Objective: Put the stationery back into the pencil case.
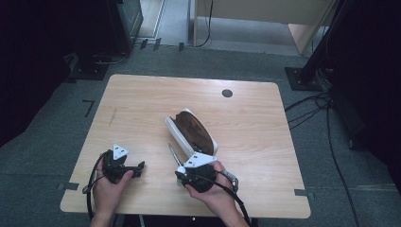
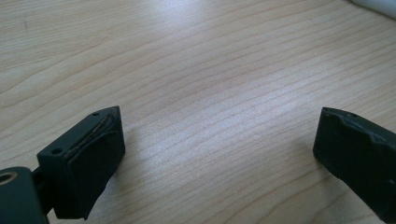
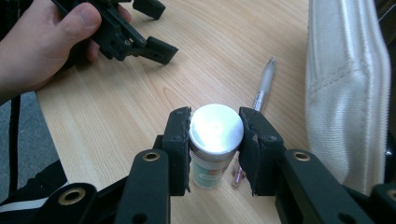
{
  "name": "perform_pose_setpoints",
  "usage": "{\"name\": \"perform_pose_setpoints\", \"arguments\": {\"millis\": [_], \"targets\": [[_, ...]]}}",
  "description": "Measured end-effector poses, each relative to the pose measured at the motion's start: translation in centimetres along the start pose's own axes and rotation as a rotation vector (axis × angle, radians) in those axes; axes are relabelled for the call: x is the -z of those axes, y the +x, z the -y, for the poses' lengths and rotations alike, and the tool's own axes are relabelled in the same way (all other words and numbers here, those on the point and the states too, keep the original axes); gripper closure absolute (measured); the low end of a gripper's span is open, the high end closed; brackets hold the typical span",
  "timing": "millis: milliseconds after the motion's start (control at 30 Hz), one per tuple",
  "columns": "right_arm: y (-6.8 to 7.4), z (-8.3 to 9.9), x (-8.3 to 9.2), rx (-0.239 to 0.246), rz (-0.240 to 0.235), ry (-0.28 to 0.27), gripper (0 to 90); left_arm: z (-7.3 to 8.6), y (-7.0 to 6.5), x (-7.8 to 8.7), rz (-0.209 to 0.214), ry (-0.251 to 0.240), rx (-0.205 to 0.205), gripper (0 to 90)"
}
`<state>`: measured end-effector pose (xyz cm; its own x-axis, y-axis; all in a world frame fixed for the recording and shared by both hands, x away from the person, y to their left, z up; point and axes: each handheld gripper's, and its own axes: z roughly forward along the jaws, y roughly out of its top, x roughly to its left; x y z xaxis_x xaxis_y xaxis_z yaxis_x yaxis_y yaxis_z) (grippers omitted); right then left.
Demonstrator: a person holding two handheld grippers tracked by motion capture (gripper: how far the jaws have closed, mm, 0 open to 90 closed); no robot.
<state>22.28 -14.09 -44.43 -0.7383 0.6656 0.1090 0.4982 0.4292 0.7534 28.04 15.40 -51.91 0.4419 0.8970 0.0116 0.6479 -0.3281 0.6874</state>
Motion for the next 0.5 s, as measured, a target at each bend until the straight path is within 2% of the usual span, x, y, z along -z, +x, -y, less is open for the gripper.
{"name": "perform_pose_setpoints", "arguments": {"millis": [500], "targets": [[-0.6,-1.1,2.2,-0.021,-0.008,-0.074,65.8,0.0,0.0,0.0,0.000,0.000,0.000,2.2]]}}
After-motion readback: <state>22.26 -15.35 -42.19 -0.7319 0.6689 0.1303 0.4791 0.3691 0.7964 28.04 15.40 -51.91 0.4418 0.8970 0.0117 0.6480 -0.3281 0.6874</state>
